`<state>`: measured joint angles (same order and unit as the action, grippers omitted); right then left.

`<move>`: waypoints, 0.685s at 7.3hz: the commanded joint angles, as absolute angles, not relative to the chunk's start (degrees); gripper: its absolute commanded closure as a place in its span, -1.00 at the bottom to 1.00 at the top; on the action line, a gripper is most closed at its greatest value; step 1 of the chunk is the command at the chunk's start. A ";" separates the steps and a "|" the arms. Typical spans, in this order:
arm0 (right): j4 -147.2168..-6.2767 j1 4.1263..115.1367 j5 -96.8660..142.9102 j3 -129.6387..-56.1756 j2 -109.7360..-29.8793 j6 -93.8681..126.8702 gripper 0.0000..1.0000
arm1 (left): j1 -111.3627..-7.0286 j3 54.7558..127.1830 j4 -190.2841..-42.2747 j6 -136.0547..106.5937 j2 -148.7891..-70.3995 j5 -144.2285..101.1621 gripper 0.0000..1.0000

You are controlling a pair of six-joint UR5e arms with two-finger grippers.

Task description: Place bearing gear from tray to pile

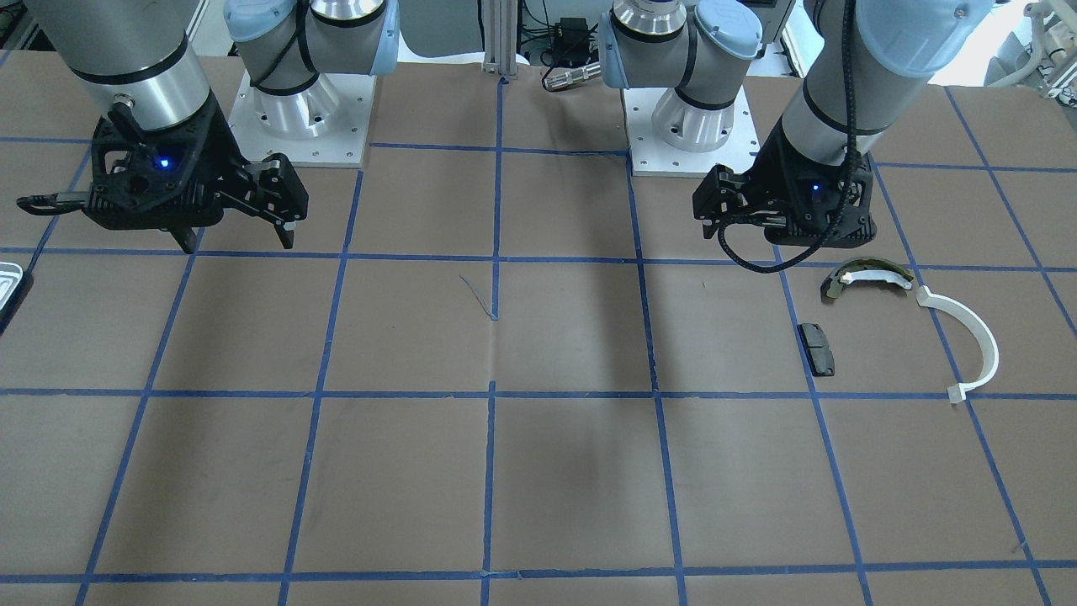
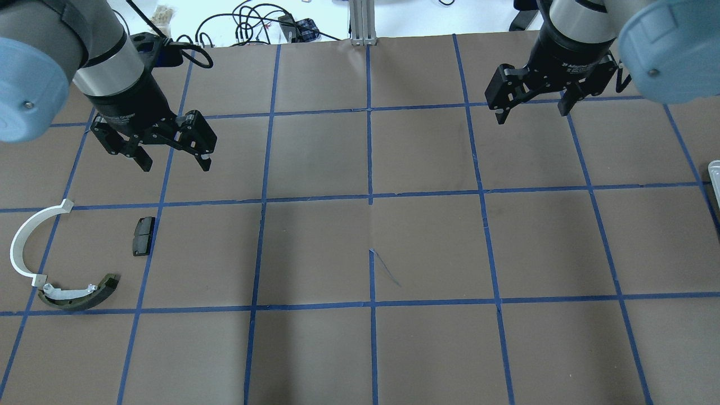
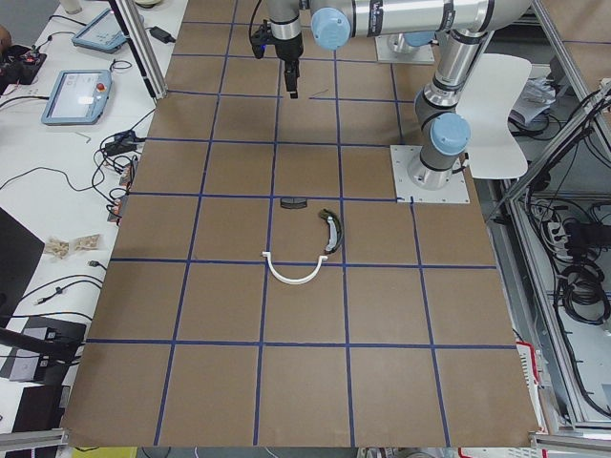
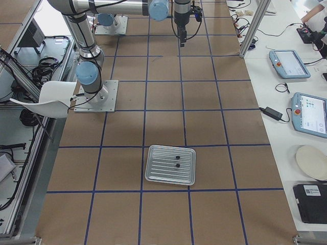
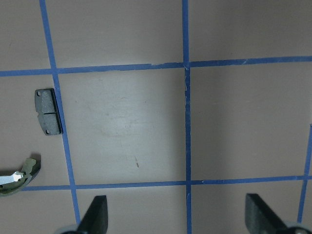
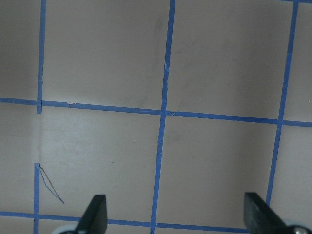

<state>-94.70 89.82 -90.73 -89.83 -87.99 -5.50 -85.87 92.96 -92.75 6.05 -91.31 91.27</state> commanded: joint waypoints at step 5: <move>-94.49 87.20 -92.45 -89.56 -88.15 -6.94 -1.00 | -85.87 94.39 -92.37 6.15 -91.14 91.23 -1.00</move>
